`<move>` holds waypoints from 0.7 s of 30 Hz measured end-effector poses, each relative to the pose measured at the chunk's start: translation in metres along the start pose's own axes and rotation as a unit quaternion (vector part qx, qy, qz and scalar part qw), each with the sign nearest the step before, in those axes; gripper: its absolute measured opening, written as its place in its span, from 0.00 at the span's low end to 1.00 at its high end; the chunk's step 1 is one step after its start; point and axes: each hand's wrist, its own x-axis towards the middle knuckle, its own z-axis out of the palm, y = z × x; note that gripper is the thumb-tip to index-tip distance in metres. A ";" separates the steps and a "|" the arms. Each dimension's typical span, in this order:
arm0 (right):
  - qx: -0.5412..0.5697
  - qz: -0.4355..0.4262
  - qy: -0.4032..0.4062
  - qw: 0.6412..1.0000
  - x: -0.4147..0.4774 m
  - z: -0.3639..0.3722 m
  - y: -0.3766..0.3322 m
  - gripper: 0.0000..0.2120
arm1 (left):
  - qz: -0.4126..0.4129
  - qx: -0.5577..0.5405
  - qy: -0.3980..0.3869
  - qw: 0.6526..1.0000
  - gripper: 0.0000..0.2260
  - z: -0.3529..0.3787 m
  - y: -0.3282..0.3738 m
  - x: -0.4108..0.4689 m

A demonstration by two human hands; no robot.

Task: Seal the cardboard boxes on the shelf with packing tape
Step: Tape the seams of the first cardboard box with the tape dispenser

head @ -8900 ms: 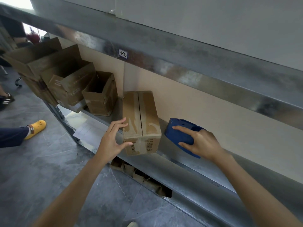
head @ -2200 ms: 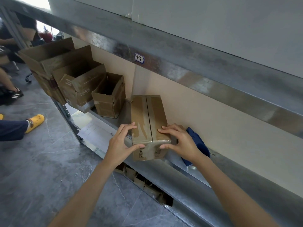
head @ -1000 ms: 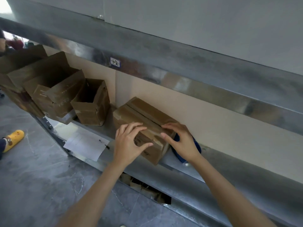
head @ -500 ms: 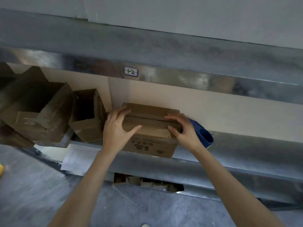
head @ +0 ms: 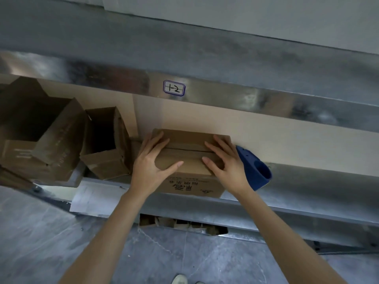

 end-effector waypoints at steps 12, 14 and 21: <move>0.080 0.018 -0.027 0.996 0.006 -0.014 0.002 0.22 | 0.016 0.066 -0.093 0.993 0.41 -0.020 0.004 0.022; 0.079 0.018 -0.031 0.996 0.009 -0.015 0.001 0.23 | 0.015 0.061 -0.100 0.993 0.41 -0.017 0.002 0.024; 0.024 0.054 -0.047 0.997 0.015 -0.006 -0.002 0.25 | -0.035 -0.023 -0.111 0.993 0.46 -0.008 -0.004 0.020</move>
